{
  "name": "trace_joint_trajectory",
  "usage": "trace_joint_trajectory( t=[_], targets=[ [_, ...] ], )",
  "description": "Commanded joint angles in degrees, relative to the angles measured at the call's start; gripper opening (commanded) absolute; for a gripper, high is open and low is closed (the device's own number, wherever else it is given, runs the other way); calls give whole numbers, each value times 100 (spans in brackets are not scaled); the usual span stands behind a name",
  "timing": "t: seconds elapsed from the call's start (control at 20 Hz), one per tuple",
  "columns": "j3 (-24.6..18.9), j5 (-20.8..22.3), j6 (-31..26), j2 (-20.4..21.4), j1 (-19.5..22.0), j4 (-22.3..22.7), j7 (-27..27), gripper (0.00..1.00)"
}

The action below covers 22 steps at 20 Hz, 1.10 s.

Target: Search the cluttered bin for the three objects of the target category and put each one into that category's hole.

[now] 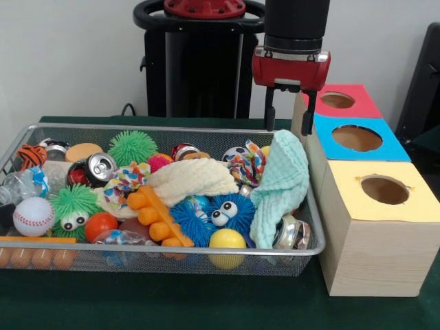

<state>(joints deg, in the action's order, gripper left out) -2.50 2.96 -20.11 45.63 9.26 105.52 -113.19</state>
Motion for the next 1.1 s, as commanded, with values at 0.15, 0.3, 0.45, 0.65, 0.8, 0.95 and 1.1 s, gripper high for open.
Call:
trace_joint_trajectory(
  t=[0.15, 0.3, 0.45, 0.65, 0.8, 0.95, 1.1],
  targets=[
    [-119, 151, -276, -79, 40, -68, -347, 100],
    [-114, 146, -280, -79, 38, -76, -355, 100],
    [-122, 155, -241, -80, 62, -36, -348, 100],
    [-118, 165, -219, -89, 67, -20, -348, 100],
    [-105, 163, -233, -101, 53, -45, -357, 100],
    [-99, 160, -223, -118, 43, -51, -371, 100],
    [-100, 161, -212, -132, 48, -62, -371, 100]
  ],
)
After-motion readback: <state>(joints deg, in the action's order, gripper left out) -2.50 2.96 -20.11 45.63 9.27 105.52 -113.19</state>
